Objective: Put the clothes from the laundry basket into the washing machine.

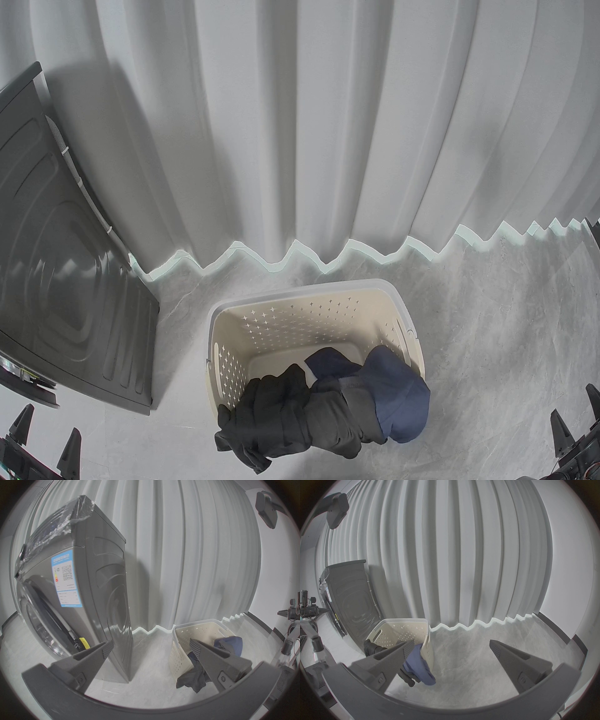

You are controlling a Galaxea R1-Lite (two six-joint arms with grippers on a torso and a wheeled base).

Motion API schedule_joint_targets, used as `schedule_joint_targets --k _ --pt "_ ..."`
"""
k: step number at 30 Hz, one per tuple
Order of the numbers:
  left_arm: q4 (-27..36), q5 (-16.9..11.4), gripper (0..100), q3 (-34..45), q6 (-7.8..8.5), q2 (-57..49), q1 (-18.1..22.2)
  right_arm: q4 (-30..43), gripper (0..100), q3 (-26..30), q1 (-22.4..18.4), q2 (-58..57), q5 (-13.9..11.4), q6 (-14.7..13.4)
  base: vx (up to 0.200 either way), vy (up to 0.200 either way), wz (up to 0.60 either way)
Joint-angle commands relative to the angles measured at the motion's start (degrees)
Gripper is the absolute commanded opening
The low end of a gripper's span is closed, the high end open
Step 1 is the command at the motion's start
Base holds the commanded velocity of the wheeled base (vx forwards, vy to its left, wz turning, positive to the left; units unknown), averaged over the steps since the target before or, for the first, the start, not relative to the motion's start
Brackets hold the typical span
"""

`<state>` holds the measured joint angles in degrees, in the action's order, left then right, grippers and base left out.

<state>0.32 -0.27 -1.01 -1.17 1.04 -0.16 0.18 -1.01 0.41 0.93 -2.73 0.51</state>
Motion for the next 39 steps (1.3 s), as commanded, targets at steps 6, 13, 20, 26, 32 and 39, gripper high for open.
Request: schedule_joint_targets --k 6,13,20,26,32,39 --pt "0.03 0.0 100 0.92 0.03 -1.04 -0.02 -0.01 100 0.84 0.02 -0.93 -0.08 0.02 0.0 0.0 0.0" --pt "0.03 0.0 100 0.92 0.03 -1.04 -0.02 -0.01 100 0.84 0.02 -0.93 -0.08 0.02 0.029 0.0 0.0" --pt "0.03 0.0 100 0.92 0.03 -1.04 -0.02 -0.01 100 0.84 -0.06 -0.93 0.01 0.02 0.143 0.0 0.0" --pt "0.03 0.0 100 0.92 0.03 -1.04 -0.02 -0.01 100 0.84 0.02 -0.93 0.01 0.02 0.0 0.0 0.0" --pt "0.03 0.0 100 0.92 -0.06 -1.04 -0.02 -0.01 100 0.84 0.02 -0.93 0.01 0.02 0.167 0.0 0.0" --pt "0.03 0.0 100 0.92 0.03 -1.04 -0.02 -0.01 100 0.84 0.02 -0.93 0.01 0.02 0.029 0.0 0.0"
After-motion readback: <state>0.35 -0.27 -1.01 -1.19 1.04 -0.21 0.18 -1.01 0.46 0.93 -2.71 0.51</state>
